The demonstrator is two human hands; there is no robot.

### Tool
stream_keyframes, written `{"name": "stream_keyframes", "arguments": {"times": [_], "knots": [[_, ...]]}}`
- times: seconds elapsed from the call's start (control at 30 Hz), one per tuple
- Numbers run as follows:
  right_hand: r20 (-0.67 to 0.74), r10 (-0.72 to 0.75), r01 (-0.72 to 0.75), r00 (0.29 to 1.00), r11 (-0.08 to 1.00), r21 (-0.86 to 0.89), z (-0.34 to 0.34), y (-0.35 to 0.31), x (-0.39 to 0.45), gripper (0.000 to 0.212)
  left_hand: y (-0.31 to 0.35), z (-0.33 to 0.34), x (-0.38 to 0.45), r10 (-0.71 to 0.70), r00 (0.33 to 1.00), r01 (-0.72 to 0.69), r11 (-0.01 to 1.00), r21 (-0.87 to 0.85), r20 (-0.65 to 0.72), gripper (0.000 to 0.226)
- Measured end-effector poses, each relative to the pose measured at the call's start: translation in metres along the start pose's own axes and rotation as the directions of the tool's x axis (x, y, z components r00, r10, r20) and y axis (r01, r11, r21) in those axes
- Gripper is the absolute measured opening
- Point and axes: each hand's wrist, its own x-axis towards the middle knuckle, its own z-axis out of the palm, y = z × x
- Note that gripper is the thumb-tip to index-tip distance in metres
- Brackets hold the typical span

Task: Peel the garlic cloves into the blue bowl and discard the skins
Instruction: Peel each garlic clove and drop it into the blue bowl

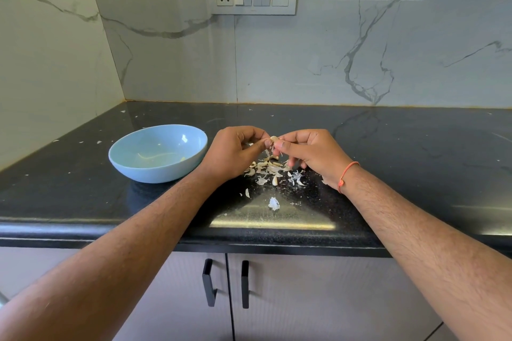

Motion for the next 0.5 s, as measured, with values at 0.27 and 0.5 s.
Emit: {"name": "stream_keyframes", "arguments": {"times": [0.27, 0.5], "knots": [[-0.013, -0.08, 0.08, 0.997, 0.997, -0.012, 0.0029, -0.0005, -0.003, 0.015, -0.0047, 0.0018, 0.002, -0.025, 1.0, 0.025, 0.998, -0.063, -0.002, 0.007], [-0.07, -0.13, 0.131, 0.989, 0.991, 0.006, 0.0014, 0.0007, -0.0028, 0.009, -0.0072, 0.0015, 0.0026, -0.056, 0.998, 0.056, 0.998, 0.018, -0.029, 0.004]]}}
